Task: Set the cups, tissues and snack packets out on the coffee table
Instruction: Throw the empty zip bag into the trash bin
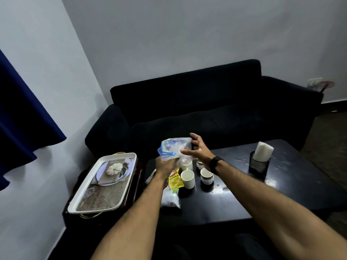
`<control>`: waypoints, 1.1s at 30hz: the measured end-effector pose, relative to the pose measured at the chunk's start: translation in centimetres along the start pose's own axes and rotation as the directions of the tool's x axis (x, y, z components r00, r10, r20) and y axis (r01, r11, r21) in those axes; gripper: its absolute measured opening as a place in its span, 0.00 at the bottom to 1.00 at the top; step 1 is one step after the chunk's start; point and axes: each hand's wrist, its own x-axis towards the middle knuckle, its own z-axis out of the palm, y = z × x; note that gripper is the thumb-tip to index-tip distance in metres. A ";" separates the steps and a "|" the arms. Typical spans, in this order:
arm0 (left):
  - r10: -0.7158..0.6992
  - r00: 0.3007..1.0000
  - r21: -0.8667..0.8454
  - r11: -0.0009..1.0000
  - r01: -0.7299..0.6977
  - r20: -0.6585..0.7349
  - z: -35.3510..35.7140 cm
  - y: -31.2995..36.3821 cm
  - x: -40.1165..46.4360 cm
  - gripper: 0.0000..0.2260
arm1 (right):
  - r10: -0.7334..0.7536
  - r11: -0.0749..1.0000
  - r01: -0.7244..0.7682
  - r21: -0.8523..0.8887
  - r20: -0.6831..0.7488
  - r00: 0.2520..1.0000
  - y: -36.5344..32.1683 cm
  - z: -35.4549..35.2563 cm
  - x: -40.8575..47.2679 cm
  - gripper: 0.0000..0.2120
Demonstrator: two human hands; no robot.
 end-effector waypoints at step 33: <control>0.006 0.923 0.157 0.985 -0.072 0.385 19.3 -0.7 -7.6 0.29 | -0.010 0.947 -0.058 -0.316 -0.211 0.978 -3.5 -17.4 -11.6 0.34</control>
